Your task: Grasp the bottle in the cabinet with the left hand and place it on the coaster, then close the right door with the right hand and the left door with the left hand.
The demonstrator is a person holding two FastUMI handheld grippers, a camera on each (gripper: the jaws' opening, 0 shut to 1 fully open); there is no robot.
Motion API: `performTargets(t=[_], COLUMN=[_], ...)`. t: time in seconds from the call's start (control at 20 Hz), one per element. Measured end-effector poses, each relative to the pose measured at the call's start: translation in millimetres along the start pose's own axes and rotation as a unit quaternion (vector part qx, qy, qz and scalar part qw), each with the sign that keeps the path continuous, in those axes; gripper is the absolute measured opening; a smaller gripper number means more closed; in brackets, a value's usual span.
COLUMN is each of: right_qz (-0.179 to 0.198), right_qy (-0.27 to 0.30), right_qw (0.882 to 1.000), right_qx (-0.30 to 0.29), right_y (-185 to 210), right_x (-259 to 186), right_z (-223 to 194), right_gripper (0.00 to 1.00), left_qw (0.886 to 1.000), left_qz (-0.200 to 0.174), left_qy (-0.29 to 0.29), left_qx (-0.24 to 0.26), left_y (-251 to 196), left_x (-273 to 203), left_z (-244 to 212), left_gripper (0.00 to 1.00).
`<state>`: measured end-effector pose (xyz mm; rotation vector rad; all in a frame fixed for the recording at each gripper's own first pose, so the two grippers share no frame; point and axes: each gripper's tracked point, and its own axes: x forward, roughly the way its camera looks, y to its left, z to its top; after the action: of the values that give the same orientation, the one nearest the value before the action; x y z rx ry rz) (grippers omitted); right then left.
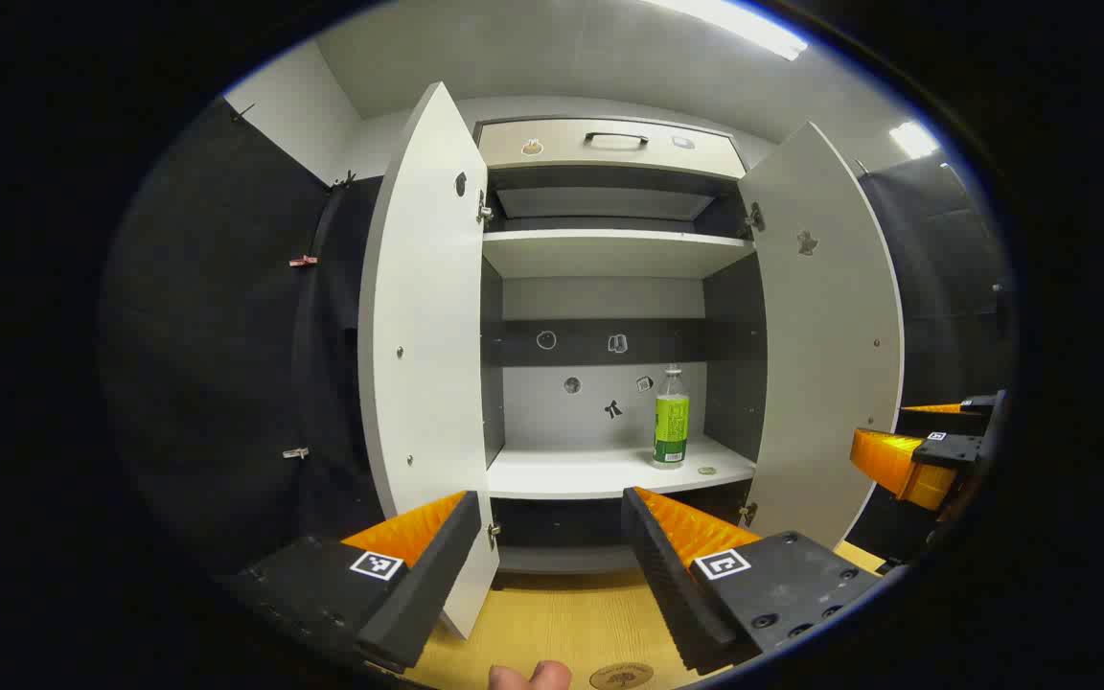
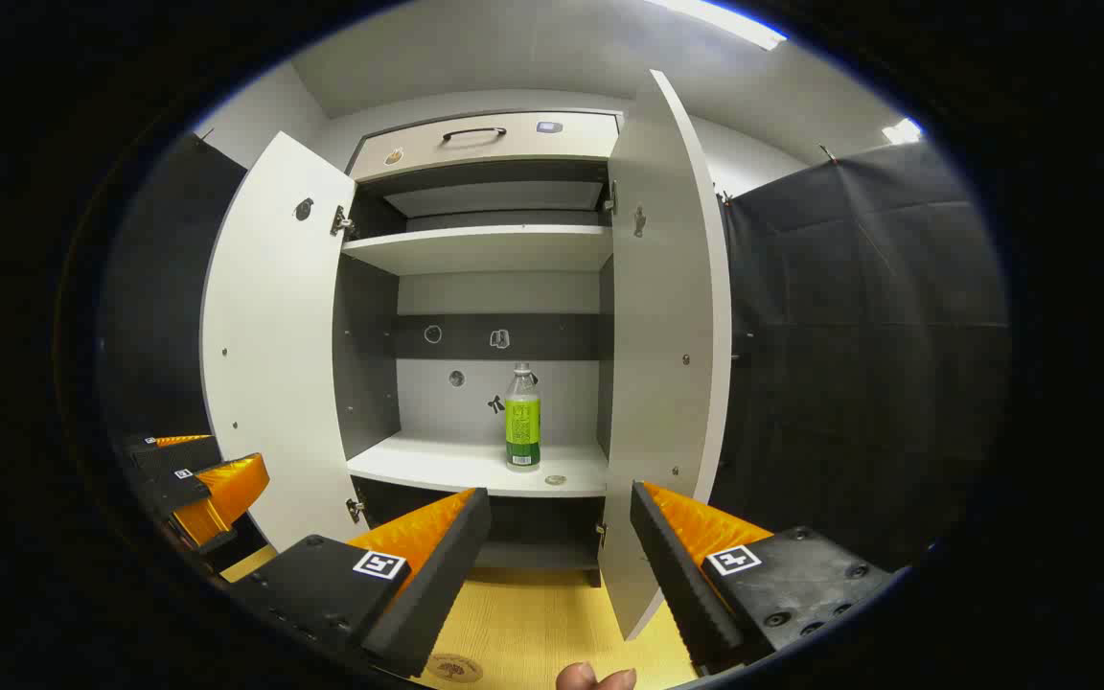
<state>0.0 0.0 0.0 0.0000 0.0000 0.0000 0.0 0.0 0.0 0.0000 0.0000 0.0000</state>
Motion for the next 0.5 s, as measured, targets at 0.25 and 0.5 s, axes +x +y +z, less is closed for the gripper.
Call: performTargets(t=[0.25, 0.5], right_qz=[0.001, 0.002], right_qy=[-0.004, -0.005], right_qw=[1.000, 1.000], right_qx=[-0.001, -0.002], right_y=[-0.3, 0.8], right_x=[-0.2, -0.8], right_z=[4.9, 7.8], right_gripper=[0.98, 0.98], left_qw=[1.000, 1.000], left_qz=[-0.001, -0.001], left_qy=[-0.002, -0.003], left_qx=[-0.001, 0.003], left_y=[-0.4, -0.1], left_x=[-0.3, -0.4], left_z=[2.0, 2.4], left_gripper=[0.95, 0.95])
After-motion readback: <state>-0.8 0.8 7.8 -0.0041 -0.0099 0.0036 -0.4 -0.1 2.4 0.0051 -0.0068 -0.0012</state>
